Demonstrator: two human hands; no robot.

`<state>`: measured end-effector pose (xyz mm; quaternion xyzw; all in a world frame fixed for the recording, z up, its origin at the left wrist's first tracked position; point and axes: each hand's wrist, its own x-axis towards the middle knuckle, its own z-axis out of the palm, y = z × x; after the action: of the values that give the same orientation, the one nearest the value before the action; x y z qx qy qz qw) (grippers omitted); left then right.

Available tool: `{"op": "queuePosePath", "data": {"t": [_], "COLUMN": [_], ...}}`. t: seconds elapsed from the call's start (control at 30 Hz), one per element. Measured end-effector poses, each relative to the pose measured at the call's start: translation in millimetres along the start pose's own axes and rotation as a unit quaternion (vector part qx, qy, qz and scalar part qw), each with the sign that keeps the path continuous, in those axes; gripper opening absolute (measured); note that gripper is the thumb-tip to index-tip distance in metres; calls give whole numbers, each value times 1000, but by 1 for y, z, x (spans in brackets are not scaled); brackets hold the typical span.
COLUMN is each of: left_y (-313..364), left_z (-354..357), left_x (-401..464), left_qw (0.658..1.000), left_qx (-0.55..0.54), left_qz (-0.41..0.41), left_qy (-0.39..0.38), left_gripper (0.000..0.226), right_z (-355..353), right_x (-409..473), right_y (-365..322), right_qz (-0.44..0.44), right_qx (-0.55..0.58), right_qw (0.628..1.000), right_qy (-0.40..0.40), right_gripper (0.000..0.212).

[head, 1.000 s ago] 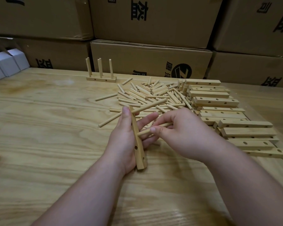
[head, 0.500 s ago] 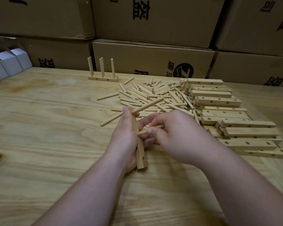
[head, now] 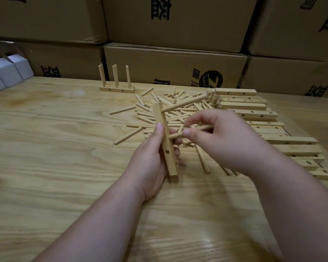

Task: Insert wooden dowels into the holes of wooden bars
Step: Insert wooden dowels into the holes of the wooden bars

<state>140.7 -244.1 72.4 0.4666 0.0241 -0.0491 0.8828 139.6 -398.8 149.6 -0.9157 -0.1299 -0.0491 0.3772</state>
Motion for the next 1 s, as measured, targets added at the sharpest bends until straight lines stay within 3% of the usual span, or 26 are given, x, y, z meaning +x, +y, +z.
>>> {"op": "queuePosePath", "data": {"t": [0.07, 0.17, 0.23, 0.37, 0.43, 0.53, 0.8, 0.9, 1.0], "left_y": [1, 5, 6, 6, 6, 7, 10, 10, 12], "left_z": [0, -2, -4, -3, -3, -4, -2, -1, 0], "left_x": [1, 2, 3, 3, 4, 3, 1, 0, -1], "left_qw": [999, 996, 995, 994, 992, 990, 989, 991, 991], "left_qx": [-11, -58, -74, -86, -96, -112, -102, -88, -109], "left_qz": [4, -4, -8, -17, -26, -39, -46, -40, -39], "left_qy": [38, 64, 67, 67, 71, 75, 96, 93, 74], "left_gripper": [40, 38, 38, 38, 38, 38, 38, 46, 51], "right_z": [-6, -17, -18, 0, 11, 16, -8, -6, 0], "right_x": [0, 1, 3, 7, 9, 10, -1, -6, -8], "right_y": [1, 6, 14, 29, 34, 39, 7, -3, -4], "right_qz": [11, 47, 77, 145, 174, 194, 88, 38, 8], "right_qx": [50, 81, 6, -186, -233, -245, -163, -132, -130], "right_qw": [999, 994, 995, 972, 955, 946, 971, 965, 962], "right_qy": [0, 51, 69, -13, -53, -89, -150, -224, -239], "right_gripper": [34, 34, 35, 37, 38, 22, 15, 14, 15]}}
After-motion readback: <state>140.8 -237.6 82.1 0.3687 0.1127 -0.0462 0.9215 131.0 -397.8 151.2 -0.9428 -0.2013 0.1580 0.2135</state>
